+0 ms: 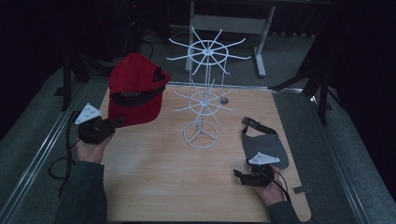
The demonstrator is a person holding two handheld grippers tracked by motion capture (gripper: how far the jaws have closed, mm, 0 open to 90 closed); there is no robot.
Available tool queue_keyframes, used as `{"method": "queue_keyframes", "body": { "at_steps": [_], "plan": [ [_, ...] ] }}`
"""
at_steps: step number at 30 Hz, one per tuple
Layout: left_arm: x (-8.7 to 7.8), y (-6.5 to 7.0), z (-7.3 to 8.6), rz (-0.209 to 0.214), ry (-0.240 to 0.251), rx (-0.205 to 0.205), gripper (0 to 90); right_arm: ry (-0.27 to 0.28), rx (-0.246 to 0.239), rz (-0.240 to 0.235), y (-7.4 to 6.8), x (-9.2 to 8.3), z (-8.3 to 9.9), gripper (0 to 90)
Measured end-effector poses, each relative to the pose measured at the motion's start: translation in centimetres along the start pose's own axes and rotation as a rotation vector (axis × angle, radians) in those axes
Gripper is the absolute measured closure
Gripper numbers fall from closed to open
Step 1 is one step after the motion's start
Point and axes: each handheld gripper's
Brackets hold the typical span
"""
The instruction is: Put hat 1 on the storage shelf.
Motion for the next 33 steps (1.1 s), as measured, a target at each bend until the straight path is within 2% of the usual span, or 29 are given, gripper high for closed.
{"method": "queue_keyframes", "body": {
  "at_steps": [11,20,33],
  "plan": [
    [-0.6,0.0,-1.2,-0.021,0.066,-0.011,85.9,-0.001,-0.002,0.0,0.0,0.0,0.0,28.1],
    [-0.8,0.0,-1.6,-0.026,0.086,-0.016,85.9,-0.001,-0.002,0.0,0.0,0.0,0.0,28.1],
    [-1.4,0.3,-2.7,-0.039,0.139,-0.028,85.9,0.0,-0.003,0.0,0.0,0.0,0.0,28.1]
  ]
}}
Point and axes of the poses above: each handheld gripper's, and its own axes: x roughly forward along the jaws, z roughly out of its underside, y roughly to its right, and after that the axes turned 2 degrees about -x, right-handed
